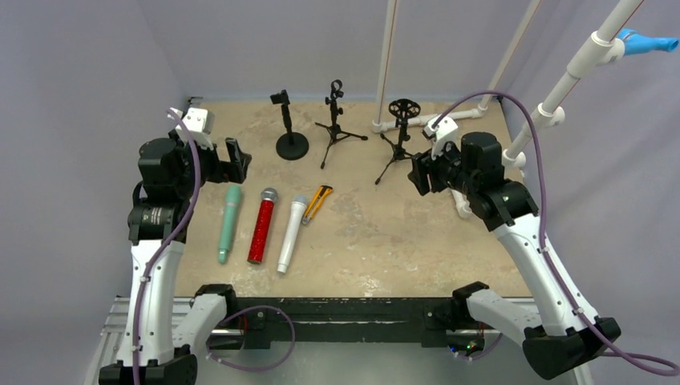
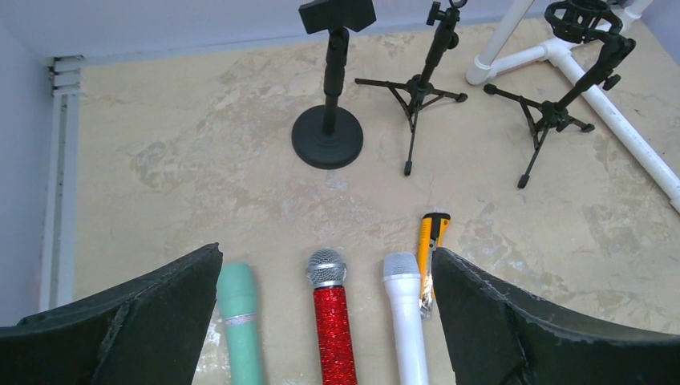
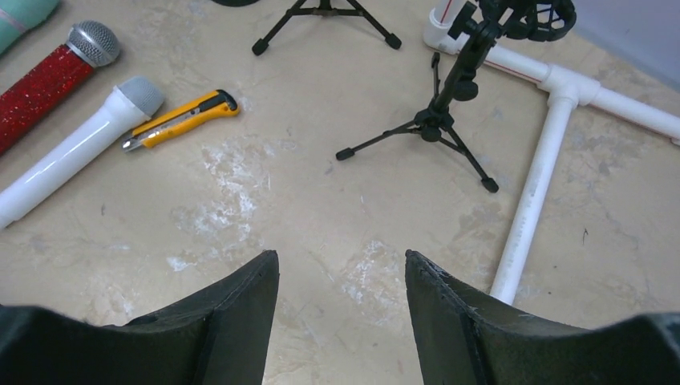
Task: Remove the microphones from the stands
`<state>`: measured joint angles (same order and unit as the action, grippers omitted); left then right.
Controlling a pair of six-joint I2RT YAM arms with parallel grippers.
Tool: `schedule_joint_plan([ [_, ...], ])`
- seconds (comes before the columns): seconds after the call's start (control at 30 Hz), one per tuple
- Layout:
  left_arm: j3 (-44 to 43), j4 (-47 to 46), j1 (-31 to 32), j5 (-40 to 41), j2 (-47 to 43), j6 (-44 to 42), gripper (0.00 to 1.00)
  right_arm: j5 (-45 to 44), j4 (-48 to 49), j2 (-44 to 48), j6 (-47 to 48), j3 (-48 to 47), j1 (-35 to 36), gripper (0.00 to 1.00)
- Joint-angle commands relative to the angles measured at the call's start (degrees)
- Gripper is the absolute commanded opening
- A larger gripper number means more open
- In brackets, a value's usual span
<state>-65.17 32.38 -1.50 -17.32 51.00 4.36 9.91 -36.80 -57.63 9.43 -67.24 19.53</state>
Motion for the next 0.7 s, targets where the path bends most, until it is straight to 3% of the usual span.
schedule_joint_plan([
  [0.0, 0.48, 0.18, -0.44, 3.79, -4.79, -2.69, 1.00, -4.42, 2.69, 2.49, -3.57, 1.41, -0.15, 0.57],
  [0.3, 2.53, 2.29, -0.44, 7.74, -12.46, -1.71, 1.00, -13.43, 2.09, 9.09, 0.86, 3.33, -1.74, 0.58],
  [0.67, 5.99, 1.09, -0.44, 3.88, -16.64, -4.10, 1.00, -8.51, 1.42, 13.78, -0.28, 2.99, -10.53, 0.58],
])
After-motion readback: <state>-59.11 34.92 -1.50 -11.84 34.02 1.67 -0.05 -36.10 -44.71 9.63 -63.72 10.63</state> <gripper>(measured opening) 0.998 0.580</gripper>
